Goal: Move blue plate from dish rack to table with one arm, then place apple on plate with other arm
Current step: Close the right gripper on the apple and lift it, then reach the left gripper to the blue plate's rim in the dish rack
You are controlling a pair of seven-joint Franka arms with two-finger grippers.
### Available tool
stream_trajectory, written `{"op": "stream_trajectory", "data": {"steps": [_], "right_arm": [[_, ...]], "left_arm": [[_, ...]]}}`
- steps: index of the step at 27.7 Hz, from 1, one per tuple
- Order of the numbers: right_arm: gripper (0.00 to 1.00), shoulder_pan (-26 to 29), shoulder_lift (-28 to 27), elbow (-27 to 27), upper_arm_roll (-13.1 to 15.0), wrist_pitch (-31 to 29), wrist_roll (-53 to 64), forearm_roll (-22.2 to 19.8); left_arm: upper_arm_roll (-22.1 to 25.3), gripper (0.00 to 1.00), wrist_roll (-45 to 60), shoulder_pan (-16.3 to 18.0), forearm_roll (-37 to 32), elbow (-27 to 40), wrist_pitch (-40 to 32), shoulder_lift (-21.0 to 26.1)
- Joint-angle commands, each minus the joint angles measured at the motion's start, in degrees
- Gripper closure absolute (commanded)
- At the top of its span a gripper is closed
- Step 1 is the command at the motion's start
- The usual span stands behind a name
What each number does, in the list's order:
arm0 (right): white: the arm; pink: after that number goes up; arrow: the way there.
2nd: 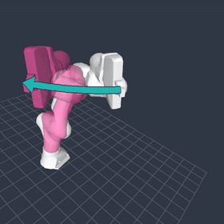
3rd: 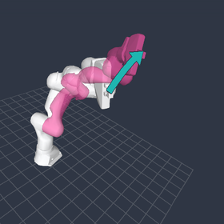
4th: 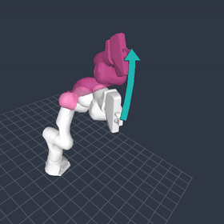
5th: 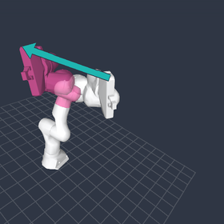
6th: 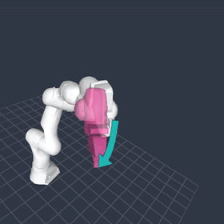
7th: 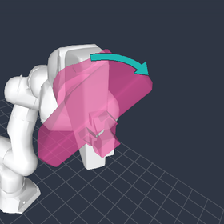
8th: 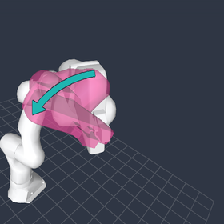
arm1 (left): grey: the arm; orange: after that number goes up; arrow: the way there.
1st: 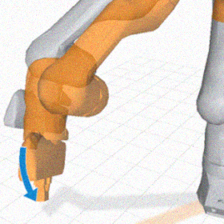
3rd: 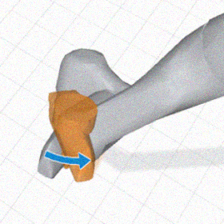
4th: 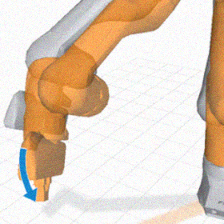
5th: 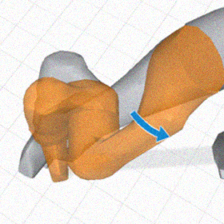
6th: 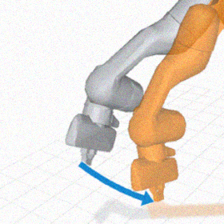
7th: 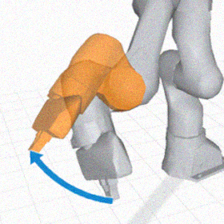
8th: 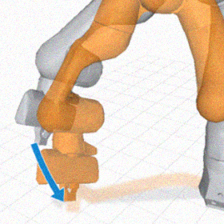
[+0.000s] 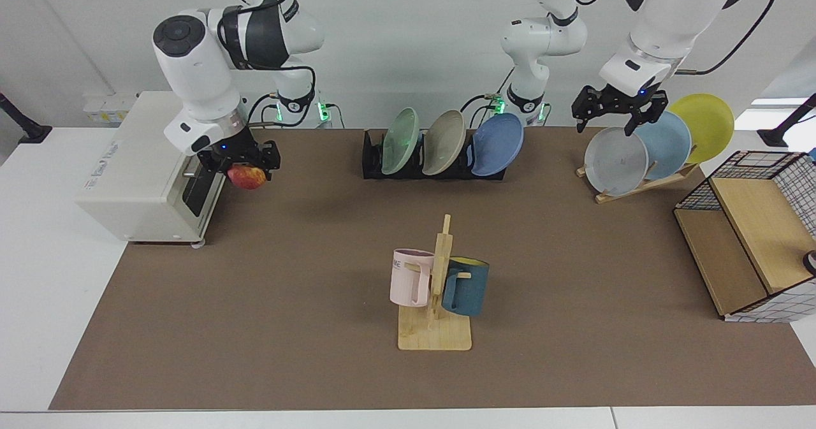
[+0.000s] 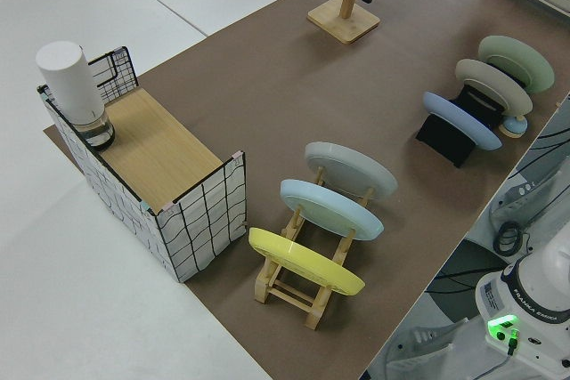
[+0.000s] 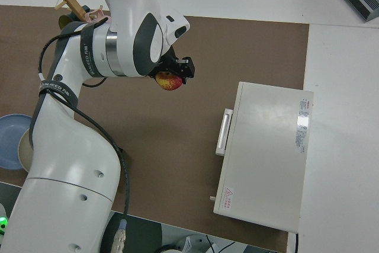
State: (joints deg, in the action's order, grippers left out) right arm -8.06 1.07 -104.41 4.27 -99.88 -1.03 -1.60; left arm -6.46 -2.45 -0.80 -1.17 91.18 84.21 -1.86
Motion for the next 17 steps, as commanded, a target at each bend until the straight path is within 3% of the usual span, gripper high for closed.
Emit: {"op": "stream_trajectory", "data": {"steps": [1,10,17], "right_arm": [[1.00,0.6,1.5,1.6,0.4,3.8,1.1,2.0],[1.00,0.6,1.9,1.7,0.6,6.9,1.1,1.6],[1.00,0.6,2.6,1.7,0.7,6.0,1.1,2.0]], "left_arm": [[0.3,0.00,-0.3,0.1,0.7,-0.5,-0.7,-0.4],[0.3,0.00,-0.3,0.1,0.7,-0.5,-0.9,-0.6],[0.8,0.00,-0.2,0.1,0.6,-0.4,-1.5,-0.9]]}}
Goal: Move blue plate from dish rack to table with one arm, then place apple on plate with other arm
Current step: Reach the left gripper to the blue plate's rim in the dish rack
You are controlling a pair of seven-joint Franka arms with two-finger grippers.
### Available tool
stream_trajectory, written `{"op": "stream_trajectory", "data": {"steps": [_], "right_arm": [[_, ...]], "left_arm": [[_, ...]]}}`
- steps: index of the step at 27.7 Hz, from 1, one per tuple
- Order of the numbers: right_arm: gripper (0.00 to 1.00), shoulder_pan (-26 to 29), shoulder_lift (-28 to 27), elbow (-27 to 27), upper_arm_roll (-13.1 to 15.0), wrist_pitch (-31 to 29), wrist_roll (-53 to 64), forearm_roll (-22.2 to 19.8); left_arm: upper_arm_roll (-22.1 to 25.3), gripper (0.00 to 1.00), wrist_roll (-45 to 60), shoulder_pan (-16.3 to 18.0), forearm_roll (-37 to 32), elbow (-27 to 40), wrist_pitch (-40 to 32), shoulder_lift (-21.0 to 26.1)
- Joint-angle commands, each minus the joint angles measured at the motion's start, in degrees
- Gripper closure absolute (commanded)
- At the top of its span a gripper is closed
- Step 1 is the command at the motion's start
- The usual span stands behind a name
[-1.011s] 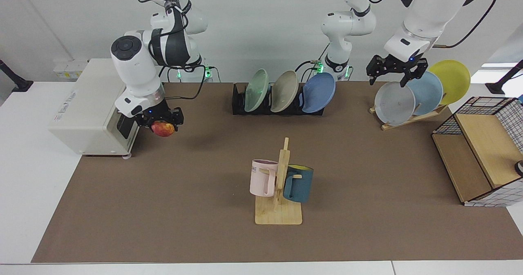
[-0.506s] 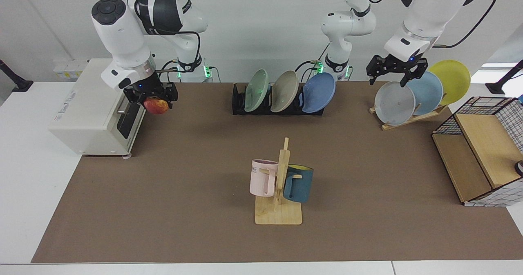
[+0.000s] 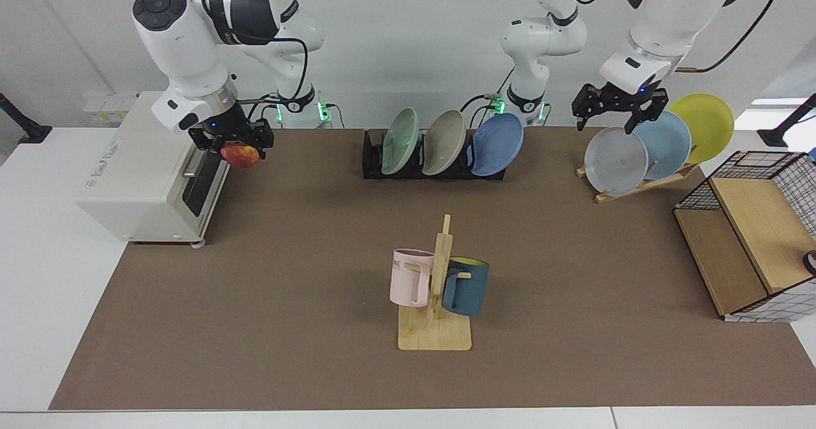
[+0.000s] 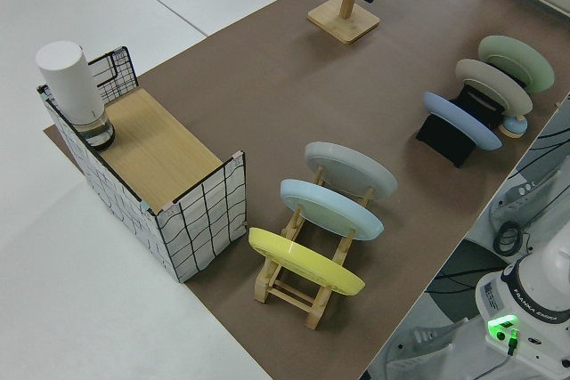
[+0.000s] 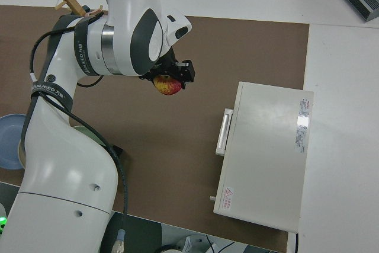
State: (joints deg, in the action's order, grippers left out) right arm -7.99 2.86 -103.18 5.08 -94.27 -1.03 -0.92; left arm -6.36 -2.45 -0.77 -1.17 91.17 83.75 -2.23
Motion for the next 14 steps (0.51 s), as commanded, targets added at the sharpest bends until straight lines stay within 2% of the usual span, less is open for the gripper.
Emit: {"op": "stream_trajectory", "data": {"steps": [1,9,14], "right_arm": [[1.00,0.5,0.8,0.4,-0.2,0.3,1.1,1.3],[1.00,0.4,0.9,0.3,-0.2,0.1,0.9,1.1],[1.00,0.2,0.9,0.3,-0.5,0.1,0.9,1.3]], "left_arm": [[0.7,0.00,0.0,0.0,0.7,-0.4,-1.1,-0.5],[0.1,0.00,0.2,-0.2,1.7,3.5,-1.0,-3.5],[0.3,0.00,0.1,-0.5,5.7,13.4,1.1,-9.8]]}}
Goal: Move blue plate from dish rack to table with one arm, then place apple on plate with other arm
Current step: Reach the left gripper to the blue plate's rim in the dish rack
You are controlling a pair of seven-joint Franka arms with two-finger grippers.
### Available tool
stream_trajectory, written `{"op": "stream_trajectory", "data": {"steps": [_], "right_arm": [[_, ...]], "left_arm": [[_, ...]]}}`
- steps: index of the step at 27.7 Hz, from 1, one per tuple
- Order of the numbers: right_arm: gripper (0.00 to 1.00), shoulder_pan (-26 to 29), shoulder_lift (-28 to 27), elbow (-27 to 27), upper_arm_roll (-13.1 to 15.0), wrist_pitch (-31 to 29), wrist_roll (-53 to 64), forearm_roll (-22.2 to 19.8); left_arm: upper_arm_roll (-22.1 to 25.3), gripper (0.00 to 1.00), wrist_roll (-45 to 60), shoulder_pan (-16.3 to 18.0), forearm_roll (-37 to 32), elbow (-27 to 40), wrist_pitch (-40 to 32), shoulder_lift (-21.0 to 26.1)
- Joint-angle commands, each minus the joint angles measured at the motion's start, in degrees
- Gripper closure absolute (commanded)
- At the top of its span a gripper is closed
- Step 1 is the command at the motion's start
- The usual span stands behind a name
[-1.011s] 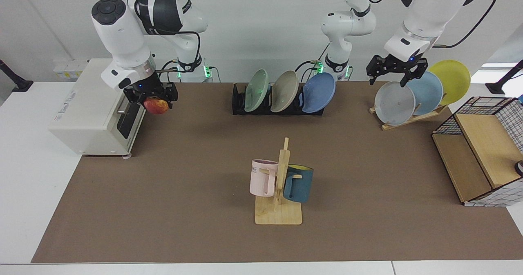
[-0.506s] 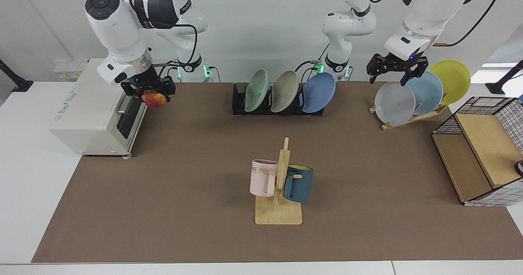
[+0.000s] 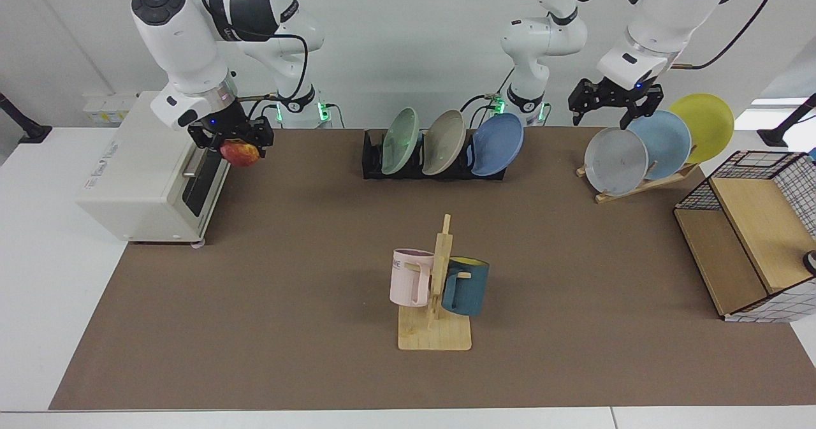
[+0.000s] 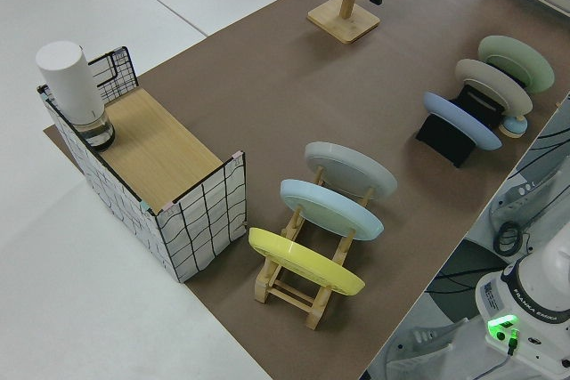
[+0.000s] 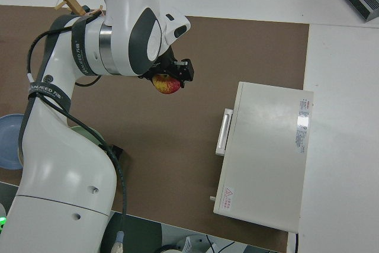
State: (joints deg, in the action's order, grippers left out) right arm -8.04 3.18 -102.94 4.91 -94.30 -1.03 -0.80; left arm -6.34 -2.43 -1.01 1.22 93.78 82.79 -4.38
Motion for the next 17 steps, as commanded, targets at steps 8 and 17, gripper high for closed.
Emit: {"op": "stream_trajectory", "data": {"steps": [8,17], "right_arm": [[1.00,0.3,0.7,0.1,-0.4,0.1,0.9,1.1],[1.00,0.4,0.9,0.1,-0.4,0.1,0.9,1.1]], "left_arm": [[-0.2,0.00,0.1,-0.4,6.9,27.4,8.3,-18.0],[-5.8,0.05,0.1,-0.2,10.8,44.0,18.8,-22.9]]}}
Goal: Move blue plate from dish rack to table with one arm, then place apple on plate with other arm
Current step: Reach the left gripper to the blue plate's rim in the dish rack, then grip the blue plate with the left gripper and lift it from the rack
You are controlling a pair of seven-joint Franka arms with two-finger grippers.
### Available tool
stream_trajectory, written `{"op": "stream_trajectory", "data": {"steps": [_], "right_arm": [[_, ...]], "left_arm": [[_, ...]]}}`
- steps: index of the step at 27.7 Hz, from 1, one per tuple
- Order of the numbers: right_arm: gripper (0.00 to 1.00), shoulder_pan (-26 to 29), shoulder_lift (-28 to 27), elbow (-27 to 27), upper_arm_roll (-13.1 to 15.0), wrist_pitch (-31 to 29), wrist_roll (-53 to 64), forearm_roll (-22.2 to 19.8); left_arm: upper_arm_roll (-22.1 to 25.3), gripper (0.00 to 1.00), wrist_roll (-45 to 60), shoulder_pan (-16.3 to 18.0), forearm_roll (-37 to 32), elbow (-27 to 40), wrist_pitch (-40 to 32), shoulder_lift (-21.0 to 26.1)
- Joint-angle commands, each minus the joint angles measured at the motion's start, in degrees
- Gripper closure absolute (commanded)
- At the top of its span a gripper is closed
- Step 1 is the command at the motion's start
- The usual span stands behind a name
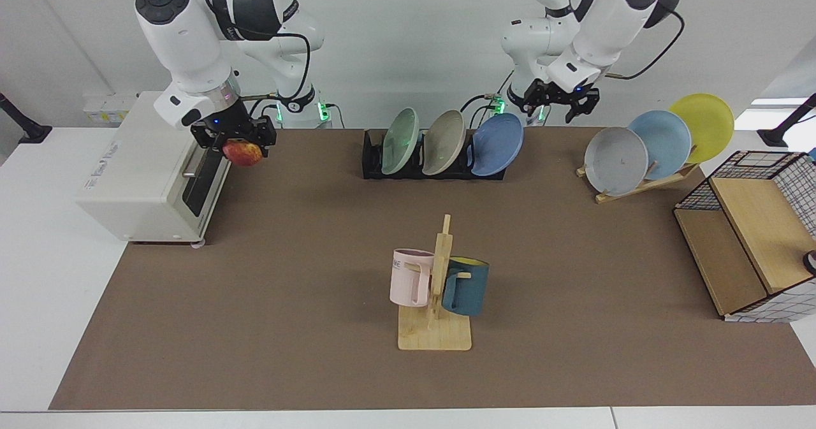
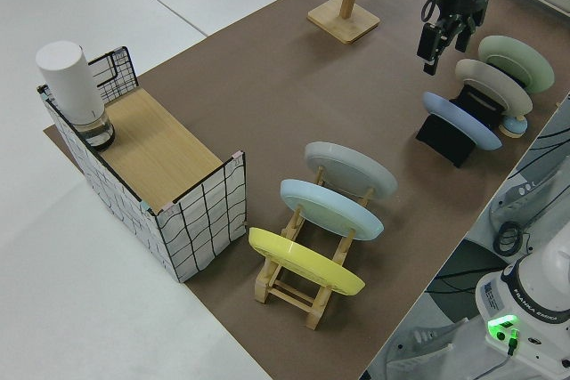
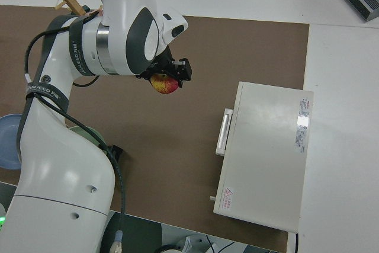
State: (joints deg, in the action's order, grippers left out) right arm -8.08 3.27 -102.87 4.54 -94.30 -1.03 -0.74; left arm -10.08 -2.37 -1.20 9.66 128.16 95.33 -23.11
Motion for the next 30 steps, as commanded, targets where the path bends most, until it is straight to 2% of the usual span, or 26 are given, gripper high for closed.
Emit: {"op": "stream_trajectory", "data": {"steps": [1,5,7,9,11,12,13,14,24,30], "right_arm": [[1.00,0.4,0.9,0.0,-0.1,0.1,0.9,1.0],[1.00,0.4,0.9,0.0,-0.2,0.1,0.9,1.0],[1.00,0.4,0.9,0.0,-0.2,0.2,0.8,1.0],[1.00,0.3,0.9,0.0,-0.2,0.2,0.8,1.0],[1.00,0.3,0.9,0.0,-0.2,0.2,0.8,1.0],[1.00,0.4,0.9,0.0,-0.2,0.2,0.8,1.1],[1.00,0.5,0.9,0.0,-0.2,0.2,0.9,1.2],[1.00,0.6,0.9,0.0,-0.2,0.2,0.9,1.2],[1.00,0.5,0.9,0.0,-0.2,0.3,0.8,1.2],[1.00,0.5,1.0,0.0,-0.2,0.3,0.9,1.2]], "left_arm": [[-2.4,0.06,0.1,0.0,2.8,10.6,6.9,-4.1],[-4.9,0.08,0.3,0.1,3.6,13.9,9.5,-4.1],[-5.5,0.18,0.9,0.1,3.9,14.2,9.7,-3.9],[-5.9,0.39,0.9,0.1,3.8,14.3,9.7,-3.8],[-6.1,0.73,1.1,0.1,3.8,14.1,9.5,-3.6],[-6.1,0.86,1.1,0.1,3.8,14.0,9.4,-3.4],[-6.2,0.97,1.1,0.1,3.8,13.9,9.3,-3.4],[-6.3,1.00,1.0,0.1,3.7,13.9,9.3,-3.4],[-10.3,1.00,6.6,0.4,2.0,12.3,8.4,-3.5],[-11.1,1.00,10.8,0.4,-4.9,7.8,4.8,-3.5]]}}
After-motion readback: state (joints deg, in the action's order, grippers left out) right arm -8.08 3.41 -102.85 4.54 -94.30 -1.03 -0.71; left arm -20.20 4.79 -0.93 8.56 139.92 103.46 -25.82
